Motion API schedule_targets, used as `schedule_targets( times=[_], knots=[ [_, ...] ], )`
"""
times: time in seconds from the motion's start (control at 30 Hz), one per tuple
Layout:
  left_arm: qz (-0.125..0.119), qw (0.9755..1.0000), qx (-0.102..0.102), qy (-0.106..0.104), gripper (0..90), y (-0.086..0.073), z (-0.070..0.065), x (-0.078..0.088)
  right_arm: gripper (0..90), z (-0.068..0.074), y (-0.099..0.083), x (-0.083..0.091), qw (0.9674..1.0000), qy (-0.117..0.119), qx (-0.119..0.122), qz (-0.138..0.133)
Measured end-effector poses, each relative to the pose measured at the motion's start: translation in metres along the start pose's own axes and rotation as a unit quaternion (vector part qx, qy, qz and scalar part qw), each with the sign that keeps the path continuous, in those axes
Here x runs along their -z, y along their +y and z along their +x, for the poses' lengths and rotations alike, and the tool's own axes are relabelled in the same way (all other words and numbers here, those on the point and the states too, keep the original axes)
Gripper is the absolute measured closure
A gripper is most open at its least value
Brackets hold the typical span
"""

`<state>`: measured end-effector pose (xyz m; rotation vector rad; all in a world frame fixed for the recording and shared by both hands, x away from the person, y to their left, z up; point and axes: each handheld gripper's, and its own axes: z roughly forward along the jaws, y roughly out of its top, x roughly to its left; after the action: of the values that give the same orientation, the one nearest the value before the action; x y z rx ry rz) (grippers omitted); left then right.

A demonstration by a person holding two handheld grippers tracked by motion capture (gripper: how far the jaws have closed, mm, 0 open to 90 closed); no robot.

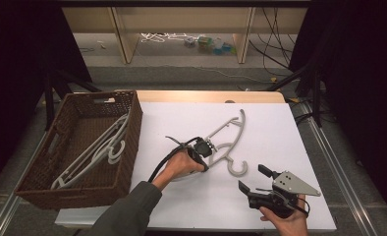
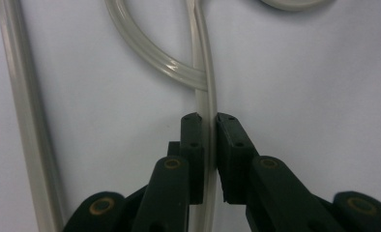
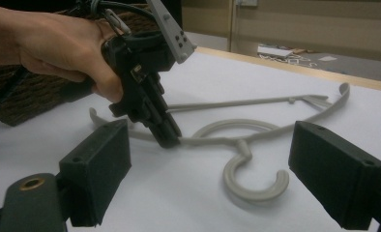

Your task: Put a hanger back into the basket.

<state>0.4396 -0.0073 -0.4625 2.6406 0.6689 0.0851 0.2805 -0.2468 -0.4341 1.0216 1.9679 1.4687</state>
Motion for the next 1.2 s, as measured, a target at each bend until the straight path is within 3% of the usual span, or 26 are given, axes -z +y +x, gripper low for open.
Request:
schedule_targets(
  times=[0.17,0.3,0.37,0.4,0.67,0.73,0.77,0.83,0.87,0.93,1.07,1.13,1.2],
  knots=[
    [-0.017,0.9997,0.016,-0.008,81.9,-0.002,0.005,0.006,15.9,0.0,0.0,-0.001,1.0,0.005,-0.004,-0.006],
    [-0.044,0.9984,0.03,-0.017,81.9,-0.004,0.013,0.02,15.9,0.0,0.0,0.0,1.0,0.002,-0.001,-0.001],
    [-0.073,0.995,0.062,-0.027,82.0,-0.005,0.013,0.024,15.9,0.0,0.0,-0.001,1.0,0.003,-0.004,-0.004],
    [-0.081,0.994,0.067,-0.029,81.9,-0.006,0.015,0.027,15.9,0.0,0.0,0.0,1.0,-0.001,0.001,0.0],
    [-0.113,0.9901,0.074,-0.04,81.9,-0.01,0.024,0.059,15.9,0.0,0.0,0.0,1.0,-0.002,0.001,0.0],
    [-0.127,0.9871,0.082,-0.053,81.9,-0.011,0.024,0.066,15.9,0.0,-0.001,-0.001,1.0,0.004,-0.004,-0.004],
    [-0.127,0.9871,0.082,-0.053,81.9,-0.011,0.024,0.066,15.9,0.0,-0.001,-0.001,1.0,0.004,-0.004,-0.004],
    [-0.147,0.9828,0.09,-0.066,81.9,-0.012,0.023,0.077,15.9,0.0,0.0,-0.001,1.0,0.003,-0.003,-0.006],
    [-0.15,0.9823,0.09,-0.066,81.9,-0.013,0.022,0.081,15.9,-0.001,-0.001,-0.001,1.0,0.003,-0.002,-0.006],
    [-0.17,0.9773,0.102,-0.073,81.9,-0.012,0.02,0.088,15.9,0.0,-0.001,-0.001,1.0,0.004,-0.003,-0.004],
    [-0.191,0.9723,0.106,-0.083,81.9,-0.016,0.018,0.107,15.9,-0.001,-0.001,-0.001,1.0,0.003,-0.004,-0.005],
    [-0.196,0.972,0.106,-0.076,81.9,-0.02,0.017,0.116,15.9,-0.001,0.0,0.001,1.0,0.003,-0.004,0.004],
    [-0.207,0.9688,0.109,-0.082,81.9,-0.025,0.018,0.125,15.9,-0.001,0.0,0.001,1.0,0.002,-0.004,0.002]
  ],
)
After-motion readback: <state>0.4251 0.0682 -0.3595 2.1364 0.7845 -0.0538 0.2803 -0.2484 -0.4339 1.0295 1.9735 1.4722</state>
